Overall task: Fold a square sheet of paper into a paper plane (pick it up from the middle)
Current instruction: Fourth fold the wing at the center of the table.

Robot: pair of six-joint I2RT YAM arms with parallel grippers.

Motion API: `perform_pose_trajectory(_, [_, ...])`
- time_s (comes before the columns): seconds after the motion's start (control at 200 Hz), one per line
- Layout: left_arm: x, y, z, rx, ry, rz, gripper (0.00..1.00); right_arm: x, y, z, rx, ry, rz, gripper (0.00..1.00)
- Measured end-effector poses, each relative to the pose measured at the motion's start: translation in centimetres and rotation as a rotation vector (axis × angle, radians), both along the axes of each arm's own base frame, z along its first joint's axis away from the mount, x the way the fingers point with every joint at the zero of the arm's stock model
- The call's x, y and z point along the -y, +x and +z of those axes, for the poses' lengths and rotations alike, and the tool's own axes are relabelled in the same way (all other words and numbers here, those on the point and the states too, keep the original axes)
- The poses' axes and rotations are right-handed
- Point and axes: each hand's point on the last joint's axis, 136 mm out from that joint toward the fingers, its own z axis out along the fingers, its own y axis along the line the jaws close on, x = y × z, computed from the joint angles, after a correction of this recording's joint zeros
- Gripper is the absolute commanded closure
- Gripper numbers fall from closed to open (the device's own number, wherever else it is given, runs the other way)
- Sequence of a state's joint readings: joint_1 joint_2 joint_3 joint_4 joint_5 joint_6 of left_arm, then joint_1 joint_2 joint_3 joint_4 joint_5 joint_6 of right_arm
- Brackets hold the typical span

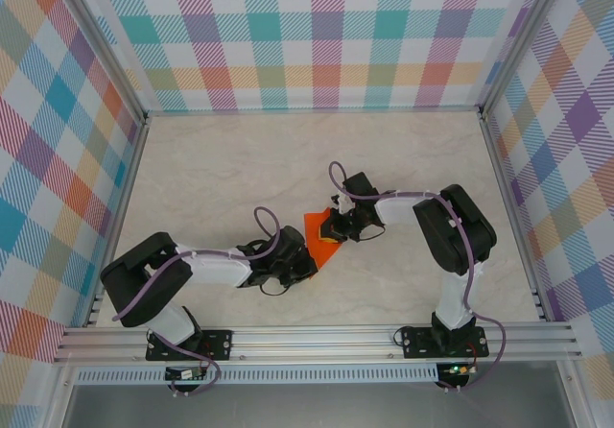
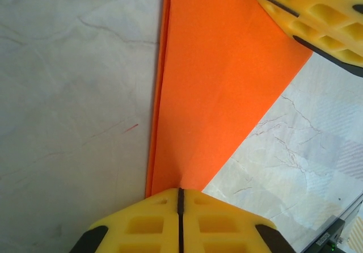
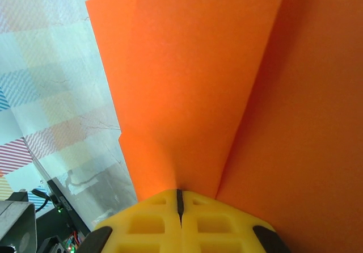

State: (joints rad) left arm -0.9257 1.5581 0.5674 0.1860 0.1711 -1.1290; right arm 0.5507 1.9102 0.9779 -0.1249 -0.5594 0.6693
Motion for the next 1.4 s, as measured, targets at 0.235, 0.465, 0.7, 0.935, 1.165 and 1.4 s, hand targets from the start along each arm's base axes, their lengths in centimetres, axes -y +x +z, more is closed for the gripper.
perform_pose_trajectory(0.235, [-1.2,-1.2,0.1,-0.01,-0.002,0.011,0.97,-0.1,-0.1,0.0,-0.006,0.005,0.003,1.0])
perform_pose_trajectory(0.465, [-3.1,-3.0,0.3,-0.043,0.058,-0.008,0.97,0.0,-0.1,0.0,-0.002,0.004,-0.008,1.0])
perform_pose_trajectory(0.7, [-2.7,-2.1,3.6,0.058,0.008,-0.024,0.95,0.8,-0.5,0.1,0.01,-0.031,-0.101,1.0])
perform_pose_trajectory(0.935, [-0.9,-0.5,4.5,0.113,-0.033,-0.023,0.98,1.2,-0.7,0.3,0.005,-0.076,-0.157,1.0])
perform_pose_trajectory(1.165, [-1.4,0.3,2.9,0.113,0.025,0.006,0.98,1.4,-0.8,0.3,-0.003,-0.088,-0.165,1.0])
perform_pose_trajectory(1.4, [-1.1,0.5,1.4,0.092,0.05,0.003,1.0,1.4,-0.8,0.3,-0.002,-0.088,-0.164,1.0])
